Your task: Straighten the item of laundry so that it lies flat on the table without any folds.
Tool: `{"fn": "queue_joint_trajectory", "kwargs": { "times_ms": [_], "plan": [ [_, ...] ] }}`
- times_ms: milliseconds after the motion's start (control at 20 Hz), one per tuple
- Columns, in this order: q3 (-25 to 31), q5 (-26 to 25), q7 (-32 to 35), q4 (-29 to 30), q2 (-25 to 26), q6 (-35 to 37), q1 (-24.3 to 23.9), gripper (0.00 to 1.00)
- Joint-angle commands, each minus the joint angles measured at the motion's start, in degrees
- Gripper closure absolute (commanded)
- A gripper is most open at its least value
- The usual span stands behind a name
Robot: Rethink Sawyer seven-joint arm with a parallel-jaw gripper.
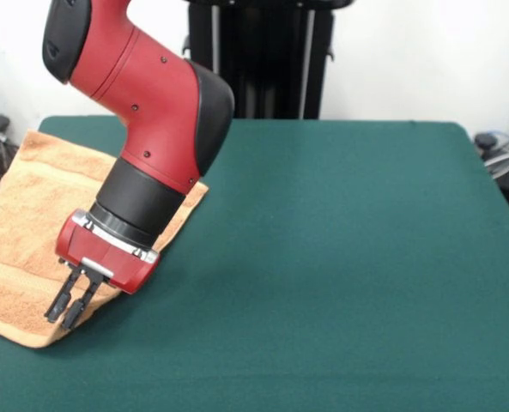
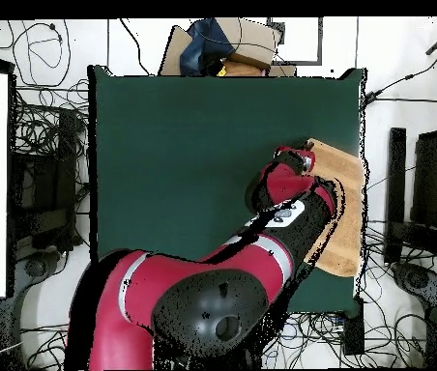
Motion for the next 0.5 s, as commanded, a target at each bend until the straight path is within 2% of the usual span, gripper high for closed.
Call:
{"fn": "queue_joint_trajectory", "kwargs": {
  "times_ms": [50,500],
  "plan": [
    [8.22,-2.65,4.89,-0.02,1.15,-1.27,-0.20,1.00],
    [8.97,-3.35,6.17,2.66,-0.44,-3.43,0.73,1.00]
  ]
}}
